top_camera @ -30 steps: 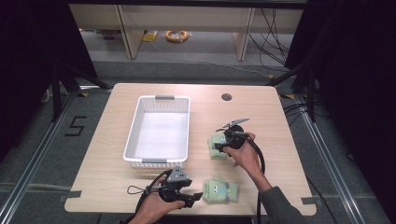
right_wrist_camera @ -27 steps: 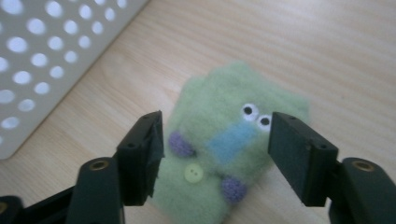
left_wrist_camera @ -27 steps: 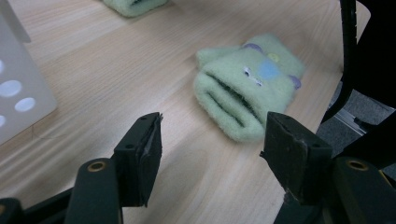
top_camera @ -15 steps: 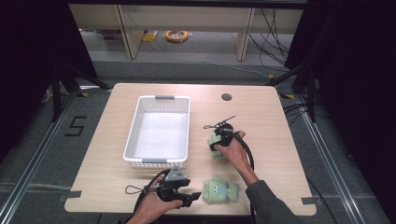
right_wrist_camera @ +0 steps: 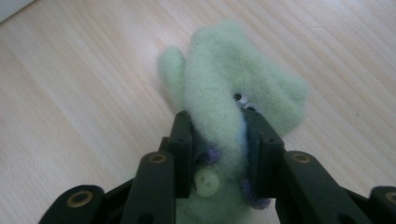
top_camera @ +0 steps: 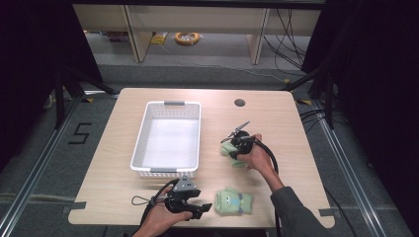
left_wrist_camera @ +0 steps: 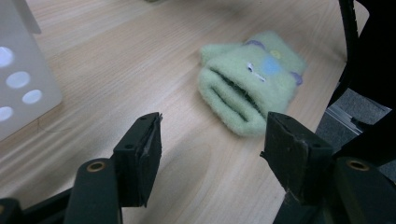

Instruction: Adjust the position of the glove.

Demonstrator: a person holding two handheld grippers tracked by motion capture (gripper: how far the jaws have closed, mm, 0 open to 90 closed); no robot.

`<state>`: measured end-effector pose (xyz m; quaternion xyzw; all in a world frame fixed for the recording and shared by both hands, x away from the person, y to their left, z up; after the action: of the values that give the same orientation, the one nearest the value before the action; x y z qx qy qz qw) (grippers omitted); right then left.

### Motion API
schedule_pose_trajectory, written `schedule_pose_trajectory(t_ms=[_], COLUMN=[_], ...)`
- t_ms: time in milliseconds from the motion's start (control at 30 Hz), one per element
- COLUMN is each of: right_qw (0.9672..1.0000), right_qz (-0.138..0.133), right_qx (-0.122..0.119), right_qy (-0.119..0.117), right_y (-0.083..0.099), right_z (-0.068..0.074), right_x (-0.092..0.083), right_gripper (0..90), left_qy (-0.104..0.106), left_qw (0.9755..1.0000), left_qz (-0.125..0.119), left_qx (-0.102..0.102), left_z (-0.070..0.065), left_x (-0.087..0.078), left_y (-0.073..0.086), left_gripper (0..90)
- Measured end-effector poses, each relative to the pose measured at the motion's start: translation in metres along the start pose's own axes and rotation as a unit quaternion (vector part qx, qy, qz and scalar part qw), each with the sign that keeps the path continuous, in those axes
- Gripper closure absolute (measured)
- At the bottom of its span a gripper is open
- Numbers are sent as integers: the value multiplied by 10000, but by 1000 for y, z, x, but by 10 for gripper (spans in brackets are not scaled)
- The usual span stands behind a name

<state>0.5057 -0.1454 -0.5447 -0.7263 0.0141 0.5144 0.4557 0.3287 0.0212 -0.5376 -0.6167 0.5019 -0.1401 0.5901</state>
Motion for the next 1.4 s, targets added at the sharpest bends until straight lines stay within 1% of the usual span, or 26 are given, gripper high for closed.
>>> schedule_pose_trajectory(t_ms=[67,100,133,167,200,233,300,400,467,500,567,600,700,733,767,800,867,1000,1033,1067,1100,1133,1167,1200,1333,1400], right_qw=[10000,9997,9994,9988,9989,9985,9976,9954,9950,9949,9929,9923,9908,9872,9887,9873,9877,9840,9843,9805,9810,9791,9783,9757,9741,9711], right_qz=[48,-87,-116,-181,-189,-218,-281,-373,-382,-440,-553,-596,-673,-774,-778,-843,-857,-948,-945,-1007,-998,-1023,-1055,-1125,-1128,-1175], right_qx=[51,-192,-206,-313,-311,-328,-443,-638,-628,-668,-775,-780,-762,-962,-857,-940,-910,-1088,-1084,-1218,-1186,-1283,-1261,-1320,-1337,-1454], right_qy=[-65,-130,-272,-325,-290,-386,-460,-610,-676,-614,-720,-750,-890,-1009,-956,-962,-936,-1045,-1021,-1165,-1166,-1202,-1264,-1335,-1431,-1482], right_y=[3,2,3,3,3,4,5,5,6,5,4,3,3,1,2,1,2,5,7,7,9,11,12,15,21,24], right_z=[2,0,1,0,0,1,1,1,2,3,4,6,12,13,15,16,20,28,29,33,36,39,42,48,57,61], right_x=[-3,-1,-2,-3,-5,-6,-11,-17,-23,-26,-32,-35,-44,-47,-52,-54,-62,-73,-75,-78,-81,-83,-85,-91,-99,-103], right_gripper=[692,695,708,720,728,736,744,747,747,747,747,747,746,745,745,745,744,743,742,742,740,740,740,740,738,738], left_qy=[7,5,-22,-32,-13,-7,-14,-8,-48,-36,-46,-42,-34,-78,-58,-59,-50,-56,-59,-61,-63,-79,-82,-102,-125,-124], left_qw=[10000,10000,10000,9999,10000,10000,9999,10000,9998,9999,9999,9998,9999,9997,9997,9998,9999,9997,9998,9997,9998,9998,9998,9997,9996,9996], left_qz=[7,-7,21,-11,-18,1,0,1,-31,-14,-1,-36,-33,-58,-55,-50,-50,-73,-44,-66,-30,-31,-29,-35,-33,-55], left_qx=[-11,-24,11,-113,-44,-35,-133,-99,-181,-161,-103,-212,-147,-244,-217,-178,-147,-207,-183,-213,-195,-196,-203,-221,-258,-228], left_z=[0,1,2,1,2,2,3,5,6,6,9,7,9,9,9,10,10,11,12,12,13,13,14,14,15,15], left_x=[0,0,0,0,0,-1,-1,-3,-4,-5,-7,-7,-8,-8,-9,-10,-10,-11,-12,-12,-13,-13,-14,-14,-15,-15], left_y=[0,0,0,0,0,0,1,1,0,0,0,1,1,1,0,0,0,0,1,1,1,2,2,2,3,2], left_gripper=[366,365,365,365,366,365,365,366,365,365,365,365,364,364,364,364,364,362,361,361,361,361,361,361,361,361])
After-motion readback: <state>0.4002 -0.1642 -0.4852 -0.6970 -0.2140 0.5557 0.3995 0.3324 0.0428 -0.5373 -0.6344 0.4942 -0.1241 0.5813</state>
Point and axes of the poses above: each handheld gripper's, and its own axes: x roughly forward along the jaws, y roughly out of its underside, z roughly to its left, the point moved 7 cm from there along x, roughly forward along the jaws, and after that the axes turned 14 degrees about -z, right-handed, at the moved point
